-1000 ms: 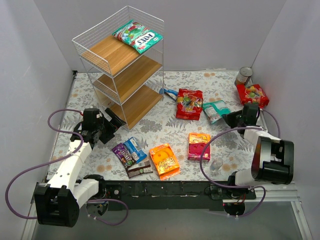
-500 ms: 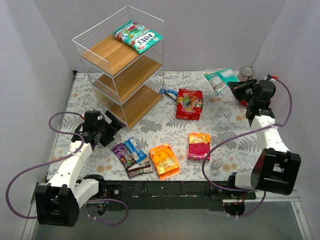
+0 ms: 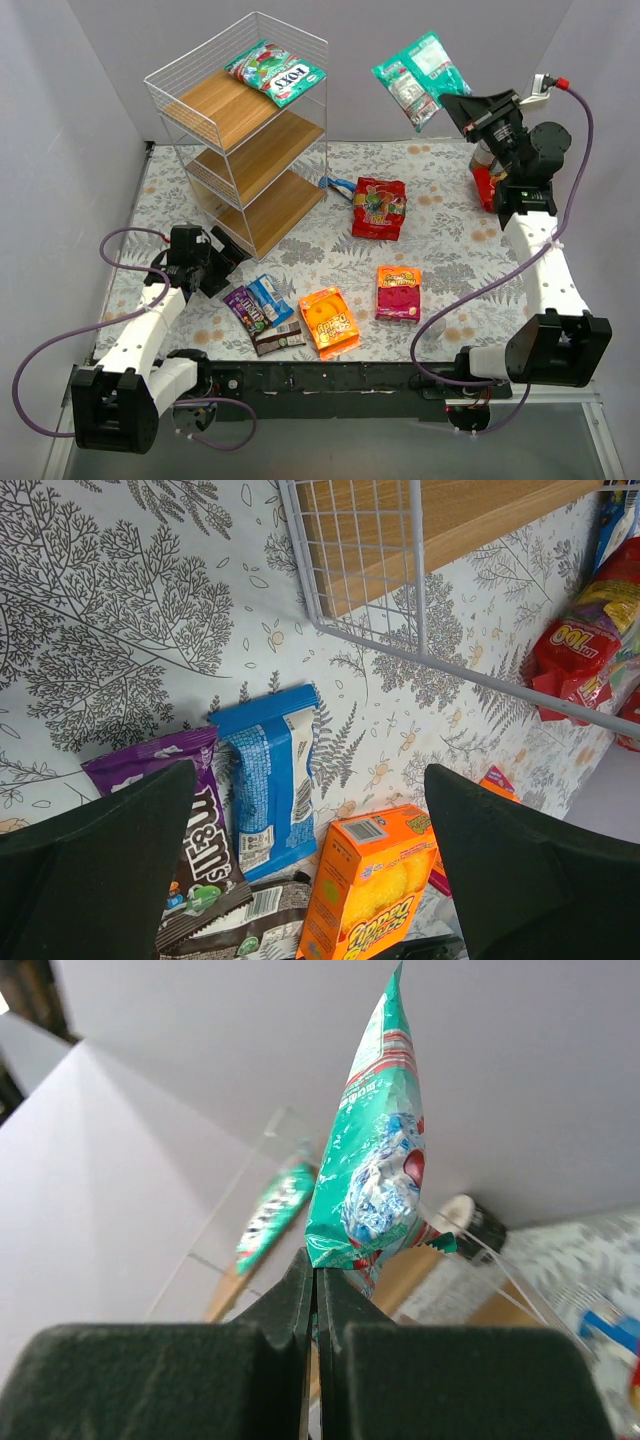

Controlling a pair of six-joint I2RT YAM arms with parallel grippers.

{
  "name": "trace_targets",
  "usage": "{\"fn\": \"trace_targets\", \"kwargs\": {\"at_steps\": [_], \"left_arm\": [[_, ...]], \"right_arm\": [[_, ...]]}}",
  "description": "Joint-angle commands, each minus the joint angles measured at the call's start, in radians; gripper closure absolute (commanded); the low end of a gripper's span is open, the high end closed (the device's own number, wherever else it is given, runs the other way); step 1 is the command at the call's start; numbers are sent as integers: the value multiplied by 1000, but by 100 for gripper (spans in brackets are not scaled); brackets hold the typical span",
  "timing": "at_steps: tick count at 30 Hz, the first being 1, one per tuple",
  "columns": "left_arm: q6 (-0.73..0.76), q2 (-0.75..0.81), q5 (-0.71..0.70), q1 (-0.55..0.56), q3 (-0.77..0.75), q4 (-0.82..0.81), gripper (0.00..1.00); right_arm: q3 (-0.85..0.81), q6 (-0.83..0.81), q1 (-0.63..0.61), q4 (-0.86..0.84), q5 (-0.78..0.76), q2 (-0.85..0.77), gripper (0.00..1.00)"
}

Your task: Place and organize the candy bags onto the shelf

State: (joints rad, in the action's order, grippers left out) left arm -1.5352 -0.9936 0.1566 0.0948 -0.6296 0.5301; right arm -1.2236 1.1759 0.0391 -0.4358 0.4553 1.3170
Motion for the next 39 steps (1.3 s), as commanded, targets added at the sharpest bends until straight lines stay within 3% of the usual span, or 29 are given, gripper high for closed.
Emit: {"fn": "trace_targets", "kwargs": {"at_steps": [1,4,7,23,28,33,39], "left_arm": [[1,19,-17,3,7,-4,2],[3,26,-22,3,8,-2,2],[7,29,-26,3,8,-2,2],[38,26,-26,3,-12,-1,2],[44,36,-26,3,-13,1,2],[44,46,-23,3,-15,2,2],[52,52,-29,3,-12,5,2]], "right_arm": [[-135,67,-76,-264,75,11,99],[-213,76,-152,-279,80,39,99],[-319,12,-244,-167,63,71,99],[-458,-1,-715,-121,-266,293,99],[-686,-12,-775,-15,-342,459,99],[-795,-19,-812,51,-438,557,99],[-907,-10,-835,108,-451,634,99]]}}
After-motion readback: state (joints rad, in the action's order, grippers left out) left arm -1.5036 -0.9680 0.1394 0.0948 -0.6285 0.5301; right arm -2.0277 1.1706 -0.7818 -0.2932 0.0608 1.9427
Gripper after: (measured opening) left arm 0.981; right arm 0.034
